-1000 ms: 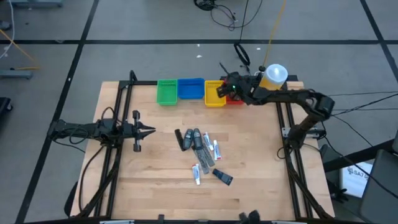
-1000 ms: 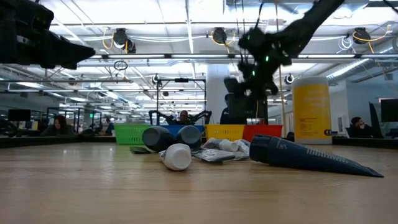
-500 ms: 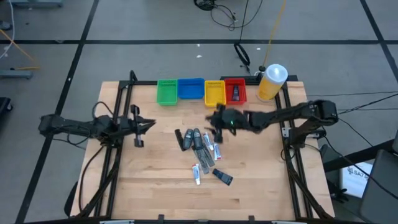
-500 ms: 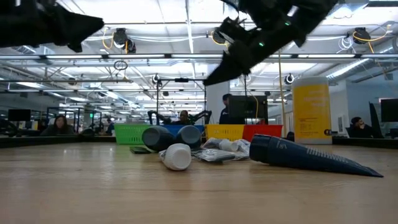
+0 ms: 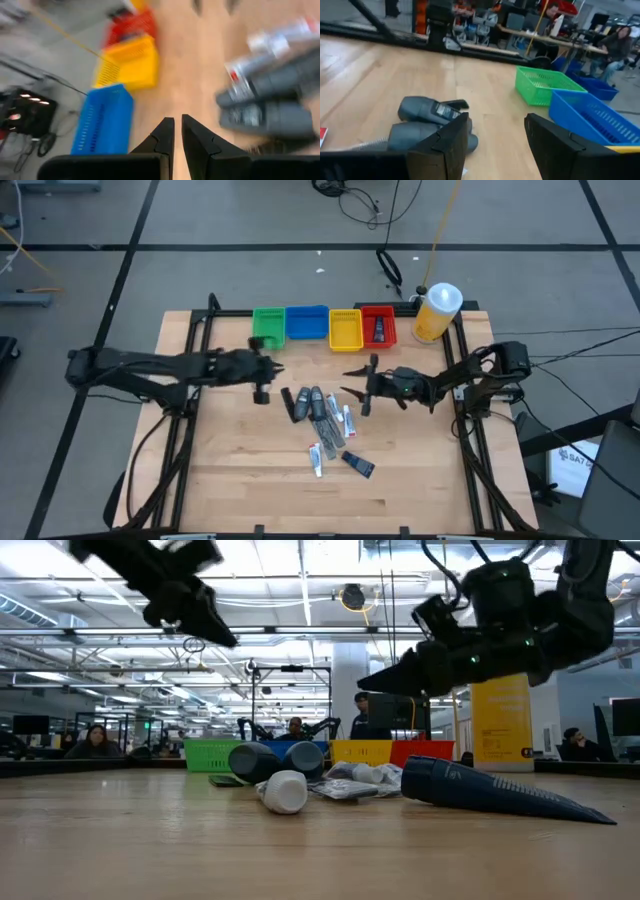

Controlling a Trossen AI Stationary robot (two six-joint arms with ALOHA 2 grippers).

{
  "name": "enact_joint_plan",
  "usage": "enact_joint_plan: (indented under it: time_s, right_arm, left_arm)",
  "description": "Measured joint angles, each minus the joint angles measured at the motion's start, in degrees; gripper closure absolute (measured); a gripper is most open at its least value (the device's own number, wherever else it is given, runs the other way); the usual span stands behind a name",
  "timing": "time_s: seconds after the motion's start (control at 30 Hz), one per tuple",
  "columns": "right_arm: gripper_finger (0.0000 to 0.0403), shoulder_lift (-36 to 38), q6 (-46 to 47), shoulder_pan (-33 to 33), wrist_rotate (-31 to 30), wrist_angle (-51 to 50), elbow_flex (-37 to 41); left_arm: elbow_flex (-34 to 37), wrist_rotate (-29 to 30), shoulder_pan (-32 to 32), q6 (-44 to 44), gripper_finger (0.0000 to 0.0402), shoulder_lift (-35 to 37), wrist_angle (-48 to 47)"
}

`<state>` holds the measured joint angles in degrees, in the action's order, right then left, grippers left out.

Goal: Pick & Place Travel size toiletries
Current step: Put the left black deodorant into the green bin

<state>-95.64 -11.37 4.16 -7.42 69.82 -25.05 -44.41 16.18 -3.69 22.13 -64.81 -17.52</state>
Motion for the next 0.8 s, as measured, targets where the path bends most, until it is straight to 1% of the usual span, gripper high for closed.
enact_joint_plan:
  time_s: [0.07, 0.13, 0.23, 0.33, 0.47, 0.57, 0.67, 0.8]
  right_arm:
    - [0.0218, -1.1, 0.1, 0.4, 0.0, 3.0, 1.6]
    - [0.0218, -1.6, 0.5, 0.6, 0.0, 3.1, 2.8]
    - [0.0218, -1.5, 2.9, 0.6, 0.1, 3.3, 3.9]
    - [0.0218, -1.5, 5.9, 0.0, 0.1, 3.2, 4.8]
    - [0.0218, -1.5, 9.6, -1.5, 0.1, 3.2, 5.4]
    - [0.0219, -1.5, 10.7, -2.7, 0.1, 3.3, 5.5]
    - [0.0220, -1.5, 10.8, -3.9, 0.0, 3.2, 5.5]
    - [0.0220, -1.5, 12.1, -5.2, 0.1, 3.2, 5.5]
  left_arm:
    - [-3.1, -5.2, -1.4, 3.8, 0.0353, -5.4, -2.8]
    - [-5.7, -10.5, -2.4, 7.0, 0.0334, -10.6, -3.8]
    - [-9.0, -15.0, -2.7, 11.9, 0.0291, -17.6, -5.1]
    - [-13.2, -15.7, -2.3, 16.6, 0.0236, -23.6, -8.2]
    - [-19.1, -15.7, -1.3, 21.2, 0.0158, -30.4, -16.4]
    - [-22.8, -15.7, -0.4, 25.7, 0.0117, -34.3, -22.2]
    - [-23.7, -15.4, 0.6, 29.1, 0.0101, -37.6, -23.2]
    - [-23.7, -14.3, 2.2, 28.7, 0.0103, -38.9, -20.8]
